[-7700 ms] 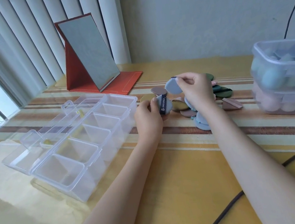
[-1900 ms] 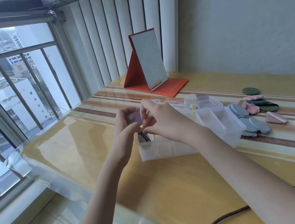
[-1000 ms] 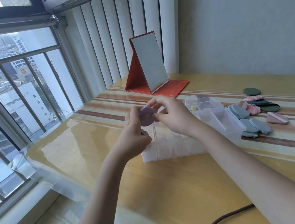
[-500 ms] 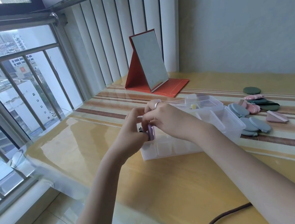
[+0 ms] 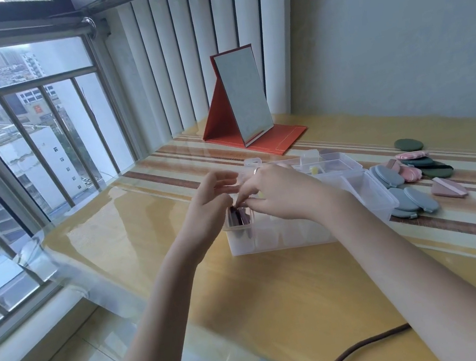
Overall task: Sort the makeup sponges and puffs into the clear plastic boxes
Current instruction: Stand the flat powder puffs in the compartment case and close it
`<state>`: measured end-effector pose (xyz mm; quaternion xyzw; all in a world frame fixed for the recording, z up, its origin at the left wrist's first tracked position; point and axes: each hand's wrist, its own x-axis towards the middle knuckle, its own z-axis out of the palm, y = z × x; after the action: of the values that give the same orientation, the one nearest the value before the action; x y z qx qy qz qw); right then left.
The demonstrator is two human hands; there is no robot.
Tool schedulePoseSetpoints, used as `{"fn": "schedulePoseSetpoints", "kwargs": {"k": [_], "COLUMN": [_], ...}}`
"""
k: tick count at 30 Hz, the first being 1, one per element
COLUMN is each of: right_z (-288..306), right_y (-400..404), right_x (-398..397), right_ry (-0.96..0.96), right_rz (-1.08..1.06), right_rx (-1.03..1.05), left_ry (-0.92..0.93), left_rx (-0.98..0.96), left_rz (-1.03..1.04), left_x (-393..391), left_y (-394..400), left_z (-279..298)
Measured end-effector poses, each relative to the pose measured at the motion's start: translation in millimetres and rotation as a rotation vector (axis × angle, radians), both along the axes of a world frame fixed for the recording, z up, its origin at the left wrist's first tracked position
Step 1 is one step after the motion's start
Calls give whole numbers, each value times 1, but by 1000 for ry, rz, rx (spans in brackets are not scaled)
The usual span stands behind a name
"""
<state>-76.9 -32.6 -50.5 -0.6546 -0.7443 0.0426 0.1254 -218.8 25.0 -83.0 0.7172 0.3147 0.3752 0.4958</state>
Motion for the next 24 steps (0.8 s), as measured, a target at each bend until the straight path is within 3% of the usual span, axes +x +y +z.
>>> {"fn": "schedulePoseSetpoints", "kwargs": {"k": [5, 11, 20, 24], "right_z": [-1, -6, -10, -6], "right_y": [-1, 1, -1, -7], "right_x": [-4, -2, 4, 14], "right_ry": [117, 88, 374, 469], "right_rz": [-27, -35, -68, -149], "right_rx": [166, 105, 46, 145], "left_ry": [-27, 109, 299, 348], "left_rx": [-5, 116, 245, 298], "left_rz": [19, 42, 88, 85], "left_x": [-1, 2, 9, 7], "left_y": [5, 9, 13, 10], "left_z": [-4, -8, -8, -5]}}
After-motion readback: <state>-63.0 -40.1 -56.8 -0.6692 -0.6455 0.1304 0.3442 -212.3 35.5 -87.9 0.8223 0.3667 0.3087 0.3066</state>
